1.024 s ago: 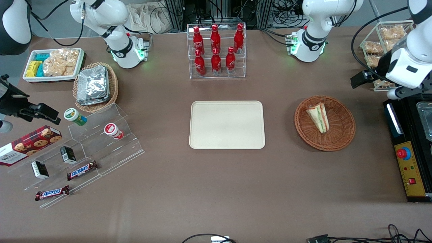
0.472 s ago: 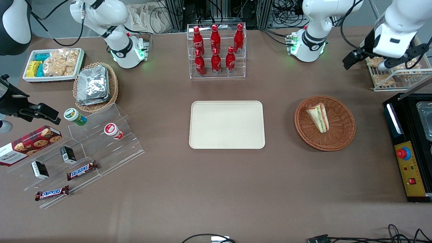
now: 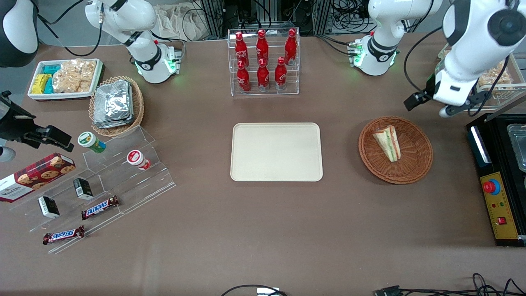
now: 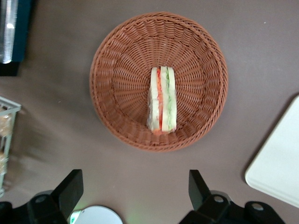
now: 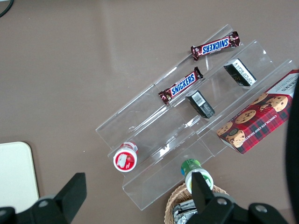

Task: Place sandwich from basket to tray
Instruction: 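Move the open left gripper over the wrapped sandwich in the wicker basket, then lower the left gripper and close it on the wrapped sandwich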

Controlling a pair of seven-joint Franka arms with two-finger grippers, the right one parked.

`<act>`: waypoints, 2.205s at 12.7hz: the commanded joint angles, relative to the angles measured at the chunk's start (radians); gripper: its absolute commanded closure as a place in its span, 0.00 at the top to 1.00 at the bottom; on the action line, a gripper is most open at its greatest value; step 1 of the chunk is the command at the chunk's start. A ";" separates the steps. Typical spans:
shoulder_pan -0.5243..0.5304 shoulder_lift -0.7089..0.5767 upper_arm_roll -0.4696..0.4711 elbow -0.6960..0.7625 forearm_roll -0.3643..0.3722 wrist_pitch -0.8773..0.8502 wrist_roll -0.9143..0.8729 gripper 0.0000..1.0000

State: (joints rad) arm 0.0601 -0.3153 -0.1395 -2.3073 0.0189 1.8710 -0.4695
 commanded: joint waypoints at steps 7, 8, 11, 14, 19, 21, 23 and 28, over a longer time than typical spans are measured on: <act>0.007 0.346 -0.002 -0.081 0.069 0.351 -0.107 1.00; 0.007 0.384 -0.002 -0.081 0.072 0.384 -0.124 1.00; 0.000 0.452 -0.002 -0.081 0.116 0.411 -0.156 0.99; 0.000 0.472 -0.002 -0.080 0.116 0.418 -0.158 0.99; -0.002 0.492 -0.002 -0.078 0.118 0.431 -0.159 0.00; -0.002 0.490 -0.002 -0.078 0.118 0.430 -0.159 0.00; -0.002 0.483 -0.002 -0.076 0.118 0.428 -0.156 0.00; -0.002 0.380 -0.006 -0.049 0.125 0.318 -0.144 0.00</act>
State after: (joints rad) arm 0.0588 0.1418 -0.1390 -2.3725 0.1230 2.2642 -0.6024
